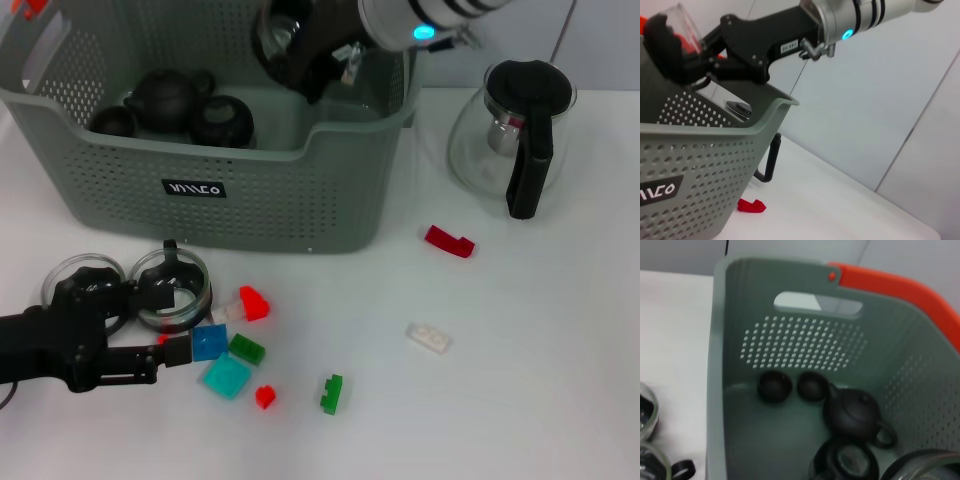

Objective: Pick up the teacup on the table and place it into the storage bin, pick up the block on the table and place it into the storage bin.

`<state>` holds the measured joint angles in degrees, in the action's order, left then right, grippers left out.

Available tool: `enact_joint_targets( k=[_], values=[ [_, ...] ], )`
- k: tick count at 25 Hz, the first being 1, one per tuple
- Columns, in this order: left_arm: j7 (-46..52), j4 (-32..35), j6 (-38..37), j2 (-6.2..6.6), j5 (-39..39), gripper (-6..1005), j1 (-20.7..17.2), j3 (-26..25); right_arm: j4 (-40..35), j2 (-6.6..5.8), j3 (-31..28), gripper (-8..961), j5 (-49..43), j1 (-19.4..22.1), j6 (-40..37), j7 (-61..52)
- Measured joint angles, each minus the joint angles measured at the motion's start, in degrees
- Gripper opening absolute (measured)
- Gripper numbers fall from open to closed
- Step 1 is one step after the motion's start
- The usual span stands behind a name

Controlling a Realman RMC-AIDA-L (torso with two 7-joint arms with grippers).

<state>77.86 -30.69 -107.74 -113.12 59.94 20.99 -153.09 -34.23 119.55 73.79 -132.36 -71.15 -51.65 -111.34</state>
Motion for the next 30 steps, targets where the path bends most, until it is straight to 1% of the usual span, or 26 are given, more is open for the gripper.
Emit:
enact_joint_targets(
  k=[7,11,15,19,23,30],
  values=[
    [-0.1,0.0,0.1,-0.10,0.0,876,0.1,0.1,3.0,0.31,0.2,50,-0.1,0.2,1.3,0.6],
    [-0.2,0.0,0.1,-0.11,0.0,875,0.0,0.2,3.0,0.31,0.1,50,-0.1,0.6,1.5,0.7],
    [-0.2,0.0,0.1,-0.22,0.0,875,0.1,0.2,2.8,0.06,-0.1,50,-0.1,0.6,1.7,0.7],
    [-0.2,0.0,0.1,-0.27,0.0,874,0.1,0.2,3.5,0.02,0.1,50,-0.1,0.7,3.4,0.6],
    [-0.2,0.0,0.1,-0.27,0.0,873,0.0,0.0,3.9,0.28,0.2,50,-1.0,0.7,4.3,0.7],
    [-0.2,0.0,0.1,-0.28,0.0,872,0.0,0.0,4.5,0.36,0.3,49,-1.5,0.7,4.8,0.7]
  ],
)
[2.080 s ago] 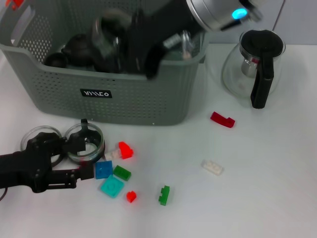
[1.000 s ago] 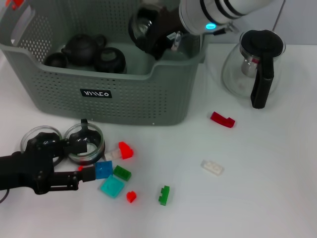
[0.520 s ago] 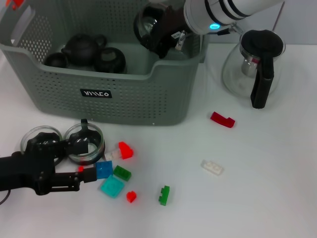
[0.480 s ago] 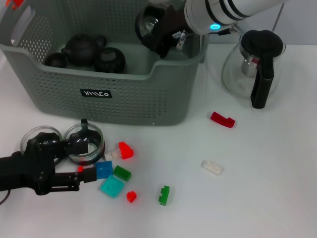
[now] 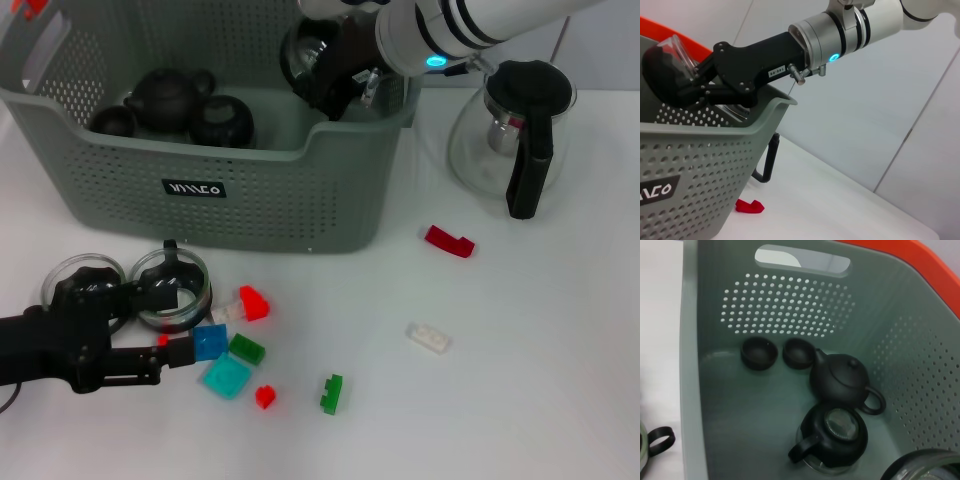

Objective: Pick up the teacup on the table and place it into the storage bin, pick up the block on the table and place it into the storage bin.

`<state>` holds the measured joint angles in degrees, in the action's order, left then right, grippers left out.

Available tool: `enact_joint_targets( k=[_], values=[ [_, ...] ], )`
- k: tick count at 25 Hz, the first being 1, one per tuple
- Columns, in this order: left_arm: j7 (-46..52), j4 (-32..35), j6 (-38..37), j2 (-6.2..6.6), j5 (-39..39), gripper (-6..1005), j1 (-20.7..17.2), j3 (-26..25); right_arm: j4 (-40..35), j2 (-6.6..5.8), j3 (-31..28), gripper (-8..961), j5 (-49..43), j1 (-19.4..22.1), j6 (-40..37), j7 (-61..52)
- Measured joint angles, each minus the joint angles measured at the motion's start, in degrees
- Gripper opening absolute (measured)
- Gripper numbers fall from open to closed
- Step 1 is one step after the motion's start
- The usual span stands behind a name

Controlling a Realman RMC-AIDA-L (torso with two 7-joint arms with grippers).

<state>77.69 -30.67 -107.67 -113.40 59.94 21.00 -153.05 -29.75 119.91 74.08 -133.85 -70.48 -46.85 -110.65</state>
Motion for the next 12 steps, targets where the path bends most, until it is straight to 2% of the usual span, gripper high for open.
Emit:
enact_joint_targets(
  k=[12],
  values=[
    [0.0,0.0,0.0,-0.07,0.0,871,0.0,0.1,0.5,-0.02,0.0,49,-0.1,0.0,0.1,0.0]
  ],
)
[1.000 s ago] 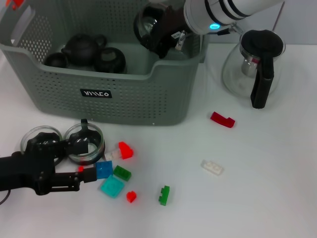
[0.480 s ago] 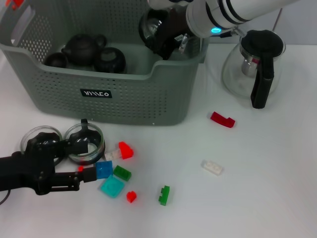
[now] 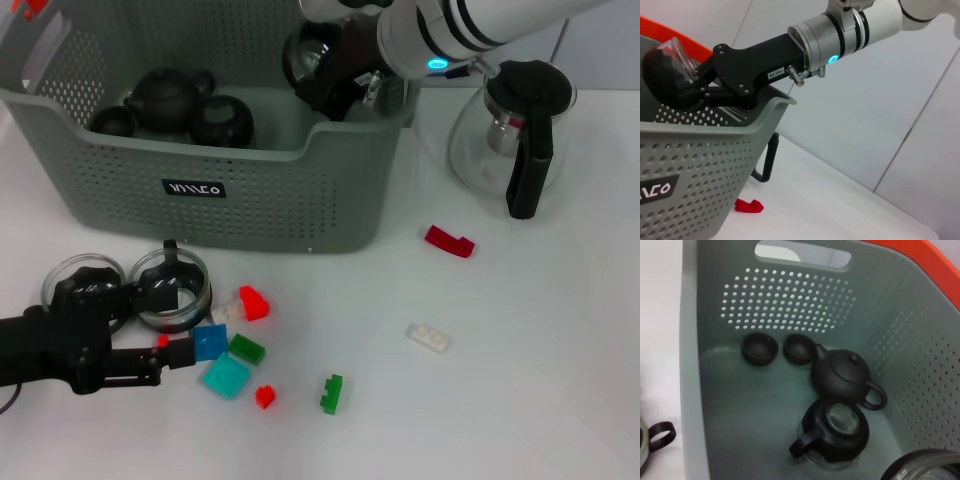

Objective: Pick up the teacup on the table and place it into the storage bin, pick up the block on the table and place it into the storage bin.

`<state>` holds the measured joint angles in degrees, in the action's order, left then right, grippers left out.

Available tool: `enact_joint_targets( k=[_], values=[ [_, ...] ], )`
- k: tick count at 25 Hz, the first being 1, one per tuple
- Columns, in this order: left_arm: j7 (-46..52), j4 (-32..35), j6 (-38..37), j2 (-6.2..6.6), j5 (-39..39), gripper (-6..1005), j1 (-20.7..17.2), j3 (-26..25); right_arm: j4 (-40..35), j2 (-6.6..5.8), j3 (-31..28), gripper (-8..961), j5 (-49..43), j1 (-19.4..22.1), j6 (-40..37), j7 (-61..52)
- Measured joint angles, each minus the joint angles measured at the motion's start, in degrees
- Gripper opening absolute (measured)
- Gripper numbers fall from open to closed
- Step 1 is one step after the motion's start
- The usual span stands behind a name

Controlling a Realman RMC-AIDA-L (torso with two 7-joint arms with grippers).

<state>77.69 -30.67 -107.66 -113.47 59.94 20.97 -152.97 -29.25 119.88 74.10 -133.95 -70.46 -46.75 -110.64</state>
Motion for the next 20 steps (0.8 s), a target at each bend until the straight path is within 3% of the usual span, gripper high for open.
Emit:
enact_joint_targets(
  k=[20],
  values=[
    [0.0,0.0,0.0,-0.09,0.0,868,-0.2,0.1,0.0,0.18,0.2,110,0.0,0.8,0.4,-0.3]
  ],
)
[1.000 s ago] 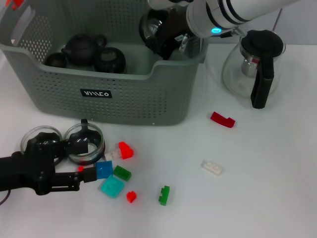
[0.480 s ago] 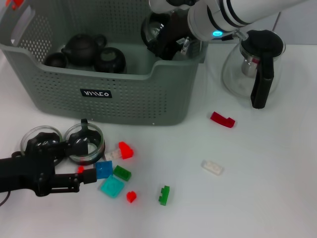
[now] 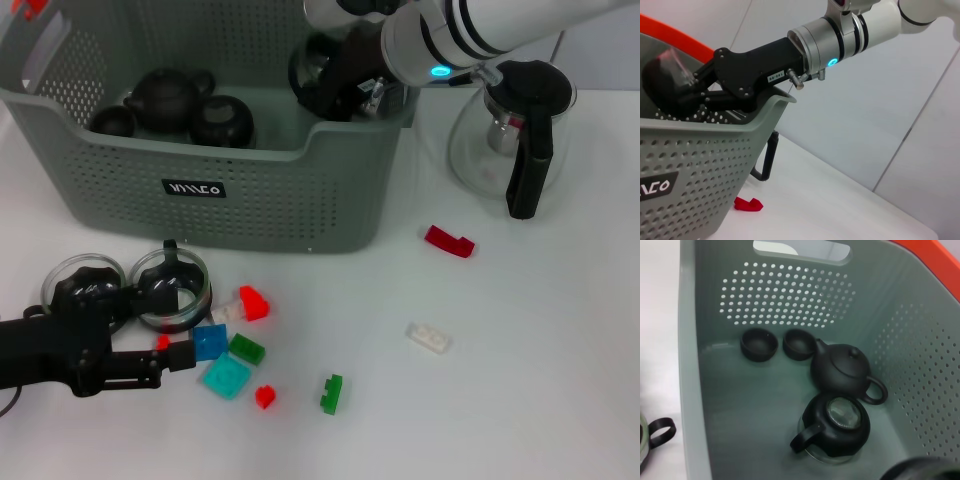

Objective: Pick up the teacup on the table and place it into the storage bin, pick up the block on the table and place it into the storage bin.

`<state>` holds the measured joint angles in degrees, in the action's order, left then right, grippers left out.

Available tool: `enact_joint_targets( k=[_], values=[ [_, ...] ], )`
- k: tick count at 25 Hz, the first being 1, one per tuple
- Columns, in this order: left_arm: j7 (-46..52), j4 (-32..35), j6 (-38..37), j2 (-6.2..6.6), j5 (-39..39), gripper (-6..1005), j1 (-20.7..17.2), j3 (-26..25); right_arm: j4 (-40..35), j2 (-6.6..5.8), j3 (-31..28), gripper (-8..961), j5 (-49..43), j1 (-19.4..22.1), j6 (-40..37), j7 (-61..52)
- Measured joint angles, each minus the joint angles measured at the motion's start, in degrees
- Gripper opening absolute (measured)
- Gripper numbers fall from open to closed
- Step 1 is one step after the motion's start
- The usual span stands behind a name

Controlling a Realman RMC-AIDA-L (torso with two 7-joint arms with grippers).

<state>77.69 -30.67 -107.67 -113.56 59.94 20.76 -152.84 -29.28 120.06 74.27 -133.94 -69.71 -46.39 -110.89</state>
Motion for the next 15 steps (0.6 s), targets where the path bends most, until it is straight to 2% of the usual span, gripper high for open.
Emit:
enact_joint_targets(
  k=[3,9,14,15],
  values=[
    [0.0,0.0,0.0,0.00,0.0,867,0.0,0.0,-0.1,0.00,0.0,124,0.0,0.0,0.0,-0.1],
    [0.0,0.0,0.0,0.00,0.0,866,0.1,-0.2,-0.8,0.00,-0.1,230,0.0,0.1,0.0,-0.1],
    [0.0,0.0,0.0,0.12,0.0,866,0.0,-0.4,-5.0,0.01,-0.6,319,0.2,1.7,0.1,-0.2],
    [0.0,0.0,-0.1,0.16,0.0,865,0.0,-0.4,-7.0,0.00,-0.8,360,0.5,2.4,0.3,-0.3]
  ],
)
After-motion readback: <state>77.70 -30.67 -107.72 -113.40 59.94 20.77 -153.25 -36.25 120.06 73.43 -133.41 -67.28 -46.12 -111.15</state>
